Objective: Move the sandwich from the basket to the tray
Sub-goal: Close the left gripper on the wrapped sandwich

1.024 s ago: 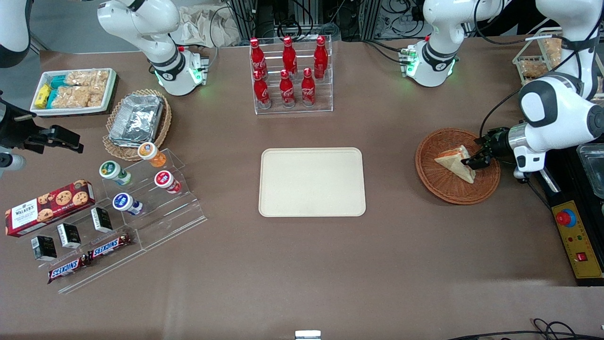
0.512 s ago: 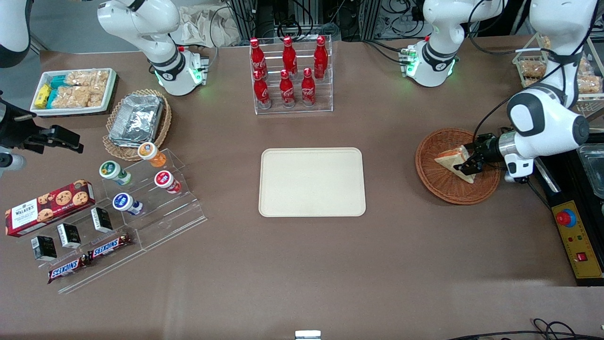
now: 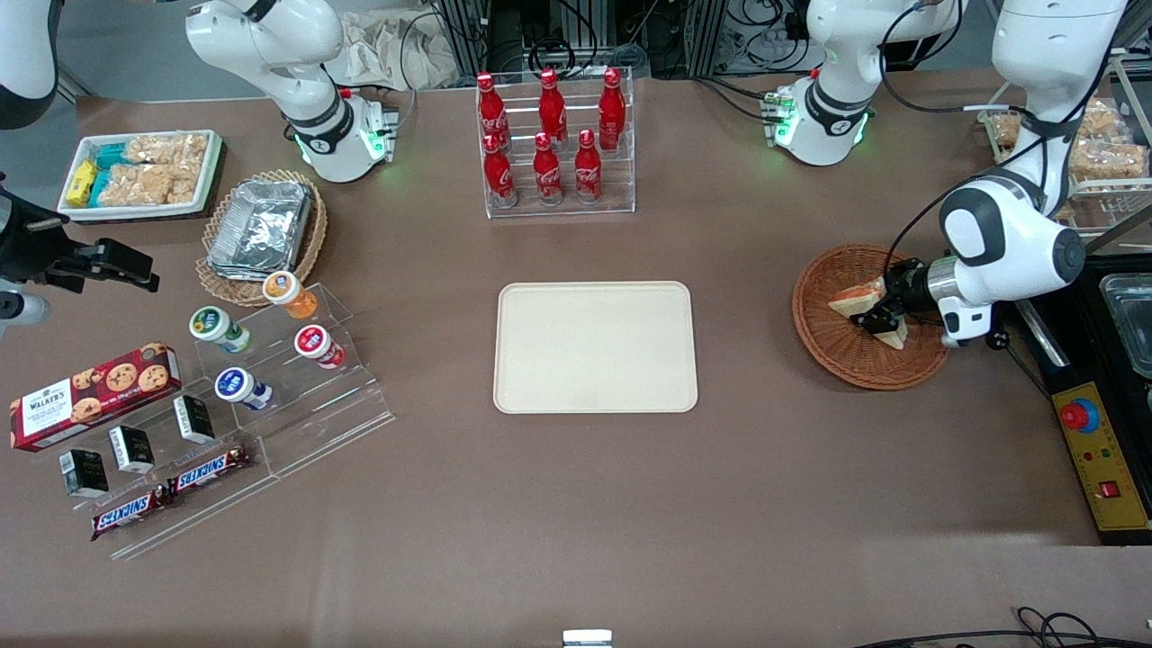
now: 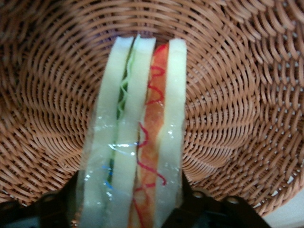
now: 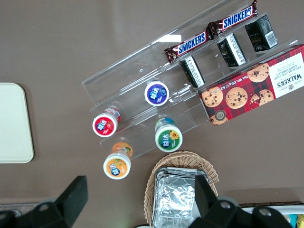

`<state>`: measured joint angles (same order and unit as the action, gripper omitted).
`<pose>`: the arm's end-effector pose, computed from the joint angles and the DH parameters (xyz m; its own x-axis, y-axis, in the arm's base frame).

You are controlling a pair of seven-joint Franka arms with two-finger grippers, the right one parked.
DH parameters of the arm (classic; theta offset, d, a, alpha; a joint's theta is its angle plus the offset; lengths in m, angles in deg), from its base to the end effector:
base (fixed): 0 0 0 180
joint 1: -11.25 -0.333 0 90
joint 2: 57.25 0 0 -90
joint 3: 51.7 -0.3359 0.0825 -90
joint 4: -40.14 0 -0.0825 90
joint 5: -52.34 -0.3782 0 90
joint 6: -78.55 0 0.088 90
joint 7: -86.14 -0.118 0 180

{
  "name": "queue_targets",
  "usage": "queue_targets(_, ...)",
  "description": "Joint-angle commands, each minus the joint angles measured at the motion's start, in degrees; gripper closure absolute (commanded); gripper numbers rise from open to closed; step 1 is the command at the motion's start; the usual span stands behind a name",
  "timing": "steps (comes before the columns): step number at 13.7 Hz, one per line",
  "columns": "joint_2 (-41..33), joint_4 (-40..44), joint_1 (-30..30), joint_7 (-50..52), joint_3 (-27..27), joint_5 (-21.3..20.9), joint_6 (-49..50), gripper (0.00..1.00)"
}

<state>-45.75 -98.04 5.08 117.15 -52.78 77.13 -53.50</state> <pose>0.4582 0.0464 0.2231 0.4907 0.7778 -0.3927 0.8473 -0.5311 0.0070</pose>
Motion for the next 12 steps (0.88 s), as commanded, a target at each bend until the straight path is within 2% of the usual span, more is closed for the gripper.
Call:
queue_targets(1,-0.1,0.1,0.3,-0.1,0.9,1.0,-0.9,0.46)
queue_targets(2,-0.1,0.2,0.2,0.0,1.1,1.0,-0.9,0.47)
queue_targets(4,-0.2,0.4,0.2,0.0,1.1,1.0,-0.9,0.67)
queue_targets(5,-0.3,0.6,0.2,-0.1,1.1,1.0,-0.8,0.72)
queue_targets(10,-4.1,3.0,0.2,0.0,1.0,-0.3,5.2,0.72)
queue_targets(12,-6.0,6.0,0.2,0.1,1.0,-3.3,10.5,0.72)
